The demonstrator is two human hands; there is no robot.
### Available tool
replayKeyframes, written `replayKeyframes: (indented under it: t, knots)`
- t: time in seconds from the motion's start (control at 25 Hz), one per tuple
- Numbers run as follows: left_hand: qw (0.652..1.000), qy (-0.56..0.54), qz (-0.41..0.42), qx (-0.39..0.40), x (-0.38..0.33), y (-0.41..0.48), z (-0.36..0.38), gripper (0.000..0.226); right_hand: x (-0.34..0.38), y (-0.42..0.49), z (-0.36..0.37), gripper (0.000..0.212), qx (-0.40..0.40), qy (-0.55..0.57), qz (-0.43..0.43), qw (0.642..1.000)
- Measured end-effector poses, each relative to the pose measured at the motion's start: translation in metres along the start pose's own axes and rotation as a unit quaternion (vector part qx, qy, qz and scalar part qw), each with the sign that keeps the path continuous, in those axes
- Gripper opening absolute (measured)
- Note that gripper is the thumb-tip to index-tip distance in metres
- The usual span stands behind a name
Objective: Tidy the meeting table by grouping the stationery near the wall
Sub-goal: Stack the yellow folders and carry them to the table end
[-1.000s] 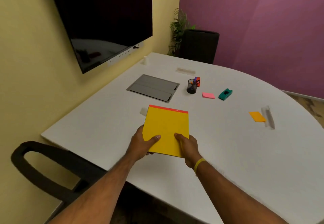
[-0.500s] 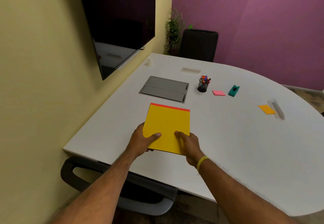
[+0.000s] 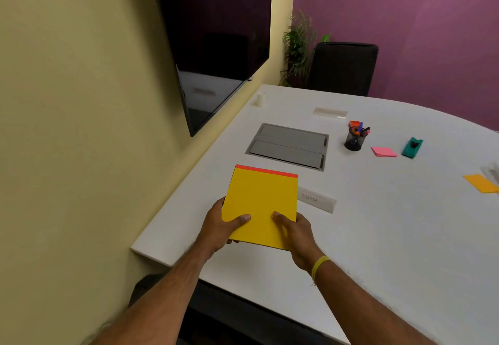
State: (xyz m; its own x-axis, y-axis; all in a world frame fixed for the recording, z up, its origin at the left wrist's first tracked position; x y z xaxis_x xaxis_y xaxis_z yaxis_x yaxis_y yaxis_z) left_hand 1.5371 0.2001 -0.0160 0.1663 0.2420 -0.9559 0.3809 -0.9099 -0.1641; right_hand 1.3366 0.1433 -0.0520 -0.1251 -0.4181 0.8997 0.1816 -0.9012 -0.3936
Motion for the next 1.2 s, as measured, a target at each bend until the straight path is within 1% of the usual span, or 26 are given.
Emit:
replayKeyframes:
  t: [0.08, 0.16, 0.24, 0.4, 0.48, 0.6, 0.68, 0.72, 0.76, 0.8, 0.84, 0.88, 0.92, 0.96, 1.04, 1.12, 1.2]
  knots:
    - [1.0, -0.005, -0.011, 0.007, 0.013, 0.026, -0.019, 0.064, -0.01, 0.016, 0.021, 0.042, 0.027, 0.013, 0.034, 0.999]
    - [1.0, -0.006, -0.022, 0.019, 0.03, 0.059, -0.037, 0.066, -0.021, 0.034, 0.043, 0.045, 0.035, 0.019, 0.058, 0.998]
    - [0.999, -0.001, -0.028, 0.035, 0.046, 0.092, -0.052, 0.069, -0.031, 0.056, 0.066, 0.048, 0.021, 0.018, 0.068, 0.997]
    - [0.997, 0.011, -0.039, 0.066, 0.074, 0.164, -0.076, 0.069, -0.043, 0.11, 0.107, 0.052, -0.034, 0.013, 0.08, 0.996]
    - [0.996, 0.007, -0.052, 0.078, 0.084, 0.2, -0.084, 0.066, -0.043, 0.138, 0.125, 0.052, -0.053, 0.029, 0.078, 0.995]
    - [0.993, -0.025, -0.066, 0.094, 0.098, 0.252, -0.089, 0.057, -0.035, 0.181, 0.145, 0.05, -0.062, 0.047, 0.051, 0.996]
    - [0.994, -0.061, -0.072, 0.063, 0.115, 0.285, -0.095, 0.042, -0.032, 0.216, 0.156, 0.05, -0.064, 0.045, 0.03, 0.996]
    - [0.994, -0.072, -0.071, 0.029, 0.125, 0.298, -0.101, 0.036, -0.032, 0.234, 0.161, 0.05, -0.066, 0.047, 0.024, 0.996]
    - [0.997, -0.06, -0.053, -0.013, 0.134, 0.309, -0.108, 0.033, -0.032, 0.25, 0.166, 0.049, -0.068, 0.049, 0.02, 0.996]
    - [0.998, -0.015, -0.015, -0.052, 0.143, 0.319, -0.115, 0.035, -0.032, 0.267, 0.169, 0.049, -0.072, 0.048, 0.017, 0.996]
    - [0.995, 0.056, 0.037, -0.08, 0.152, 0.327, -0.12, 0.041, -0.034, 0.283, 0.173, 0.049, -0.078, 0.044, 0.015, 0.996]
    - [0.98, 0.144, 0.098, -0.094, 0.16, 0.334, -0.122, 0.05, -0.036, 0.302, 0.176, 0.049, -0.087, 0.041, 0.014, 0.995]
    - [0.955, 0.237, 0.152, -0.091, 0.169, 0.341, -0.12, 0.061, -0.038, 0.319, 0.181, 0.05, -0.096, 0.04, 0.015, 0.995]
    - [0.927, 0.319, 0.183, -0.076, 0.18, 0.346, -0.115, 0.072, -0.04, 0.335, 0.184, 0.051, -0.104, 0.04, 0.017, 0.994]
    - [0.883, 0.426, 0.192, -0.04, 0.203, 0.355, -0.105, 0.09, -0.042, 0.365, 0.193, 0.053, -0.116, 0.037, 0.022, 0.992]
    - [0.864, 0.468, 0.185, -0.011, 0.221, 0.359, -0.097, 0.098, -0.044, 0.395, 0.201, 0.052, -0.124, 0.047, 0.03, 0.991]
    - [0.85, 0.49, 0.193, -0.002, 0.231, 0.358, -0.091, 0.097, -0.046, 0.422, 0.21, 0.051, -0.123, 0.059, 0.039, 0.99]
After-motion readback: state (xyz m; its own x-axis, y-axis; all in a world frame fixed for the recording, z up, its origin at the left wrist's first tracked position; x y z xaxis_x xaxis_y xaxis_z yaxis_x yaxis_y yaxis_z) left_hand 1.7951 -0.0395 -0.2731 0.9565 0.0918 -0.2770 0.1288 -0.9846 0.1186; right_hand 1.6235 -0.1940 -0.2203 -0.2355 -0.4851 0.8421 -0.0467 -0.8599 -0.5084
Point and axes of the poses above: each hand's wrist, its own y-axis towards the middle knuckle, its own z-axis out of the palm, x = y × z, the point moved 6 cm from there along y, towards the middle knuckle, and after that the axes turned 5 degrees about -x, right-handed, at the moved point
